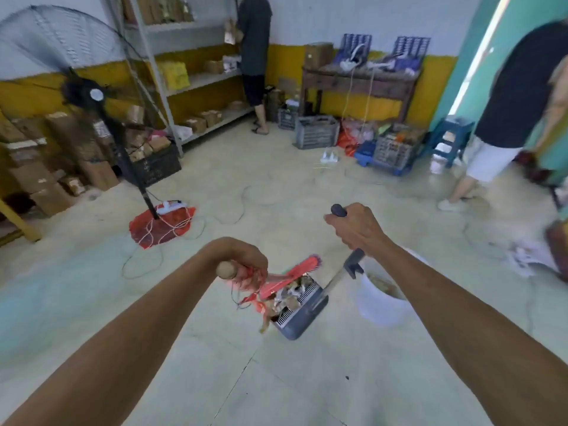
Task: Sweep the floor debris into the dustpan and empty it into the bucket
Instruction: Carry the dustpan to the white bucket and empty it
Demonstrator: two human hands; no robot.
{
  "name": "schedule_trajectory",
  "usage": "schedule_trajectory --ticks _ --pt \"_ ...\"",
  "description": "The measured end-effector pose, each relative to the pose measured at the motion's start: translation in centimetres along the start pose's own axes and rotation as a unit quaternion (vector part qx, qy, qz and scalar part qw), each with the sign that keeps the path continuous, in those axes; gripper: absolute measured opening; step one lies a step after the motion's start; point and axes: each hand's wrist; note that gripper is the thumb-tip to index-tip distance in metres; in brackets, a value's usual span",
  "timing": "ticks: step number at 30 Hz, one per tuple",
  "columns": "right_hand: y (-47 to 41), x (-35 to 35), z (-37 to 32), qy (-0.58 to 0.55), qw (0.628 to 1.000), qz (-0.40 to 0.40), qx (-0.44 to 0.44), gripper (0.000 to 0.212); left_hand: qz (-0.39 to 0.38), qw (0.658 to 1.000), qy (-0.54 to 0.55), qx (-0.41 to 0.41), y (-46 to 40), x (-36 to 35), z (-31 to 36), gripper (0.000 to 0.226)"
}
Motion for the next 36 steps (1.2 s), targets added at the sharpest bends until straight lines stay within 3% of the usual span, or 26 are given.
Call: schedule_trajectory --ticks 4,8,10,16,19,25,32,36 --pt "1.5 5.6 -0.2 -0.026 0.996 0.081 -0.024 0.040 0.001 0.997 -0.040 -0.062 1.5 1.3 4.5 0.023" --pt "1.9 10.9 -0.8 -0.031 0.988 0.150 -0.025 0.030 -0.091 0.995 0.003 -0.046 2.9 2.0 10.1 0.020" --pt "1.6 13.5 -1.4 -0.026 0.983 0.180 -0.011 0.027 -0.101 0.993 0.001 -0.061 3.5 2.4 12.5 0.016" --pt "1.4 20.3 -1.4 0.043 0.963 0.266 0.007 0.027 -0.131 0.982 -0.053 -0.123 3.7 3.2 18.9 0.016" --pt "0.9 21.4 -1.2 0.151 0.941 0.296 0.059 0.038 -0.136 0.973 -0.031 -0.181 2.4 2.3 20.7 0.019" --pt "-0.5 18.5 2.2 0.294 0.931 0.197 0.090 0.046 -0.130 0.959 0.015 -0.250 -5.3 1.6 18.9 0.019" --pt "-0.7 11.4 5.9 0.434 0.897 0.076 0.032 0.024 -0.203 0.945 0.174 -0.190 -14.6 -0.9 13.9 0.013" --pt "-1.1 8.9 7.0 0.497 0.863 0.051 0.073 0.029 -0.269 0.914 0.274 -0.131 -17.1 -0.7 11.5 0.015"
Point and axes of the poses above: each hand's wrist, its own y-axis away from the middle knuckle, its own x-axis out of the back of the hand, z = x × y, and after that the axes turned 6 degrees about z, right-handed
